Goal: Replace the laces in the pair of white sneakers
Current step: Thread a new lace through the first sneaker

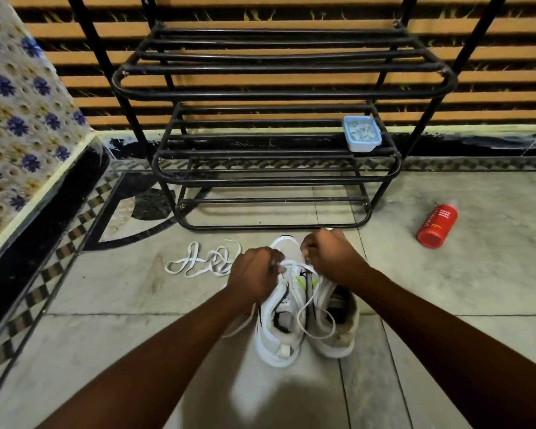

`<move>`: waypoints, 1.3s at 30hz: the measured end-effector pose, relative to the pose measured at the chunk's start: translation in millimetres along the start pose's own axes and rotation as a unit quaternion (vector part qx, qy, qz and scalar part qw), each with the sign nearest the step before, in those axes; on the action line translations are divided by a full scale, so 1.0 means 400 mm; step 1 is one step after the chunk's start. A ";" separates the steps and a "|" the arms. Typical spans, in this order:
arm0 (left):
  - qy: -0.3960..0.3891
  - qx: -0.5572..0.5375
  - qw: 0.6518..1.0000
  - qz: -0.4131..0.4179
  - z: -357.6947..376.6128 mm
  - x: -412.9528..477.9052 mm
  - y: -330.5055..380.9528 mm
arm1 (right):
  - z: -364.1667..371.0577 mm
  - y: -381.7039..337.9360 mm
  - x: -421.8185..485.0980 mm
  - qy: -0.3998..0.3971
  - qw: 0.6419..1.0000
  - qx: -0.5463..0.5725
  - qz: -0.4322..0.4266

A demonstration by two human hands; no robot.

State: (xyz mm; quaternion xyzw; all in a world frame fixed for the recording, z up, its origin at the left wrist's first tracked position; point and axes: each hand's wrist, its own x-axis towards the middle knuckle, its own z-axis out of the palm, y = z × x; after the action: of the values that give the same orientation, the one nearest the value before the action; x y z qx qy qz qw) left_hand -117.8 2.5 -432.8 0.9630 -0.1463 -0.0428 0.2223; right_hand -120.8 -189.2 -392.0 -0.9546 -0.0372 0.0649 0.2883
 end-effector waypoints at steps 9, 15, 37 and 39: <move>0.099 -0.462 0.881 0.019 -0.275 0.018 0.116 | -0.205 -0.139 -0.044 0.198 0.924 0.323 -0.060; 0.119 -0.502 0.853 0.077 -0.521 -0.009 0.248 | -0.385 -0.293 -0.088 0.295 0.875 0.361 -0.131; 0.144 -0.455 0.874 0.092 -0.840 -0.108 0.436 | -0.614 -0.550 -0.220 0.343 0.799 0.441 -0.223; 0.144 -0.458 0.873 0.089 -0.845 -0.112 0.437 | -0.612 -0.550 -0.221 0.347 0.797 0.442 -0.223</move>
State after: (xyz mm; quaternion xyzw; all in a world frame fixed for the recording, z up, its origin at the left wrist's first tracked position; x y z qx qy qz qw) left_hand -156.5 6.3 -51.5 0.7318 -0.1614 0.0541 0.6599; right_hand -180.2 -149.6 -58.6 -0.6474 -0.1135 -0.3271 0.6790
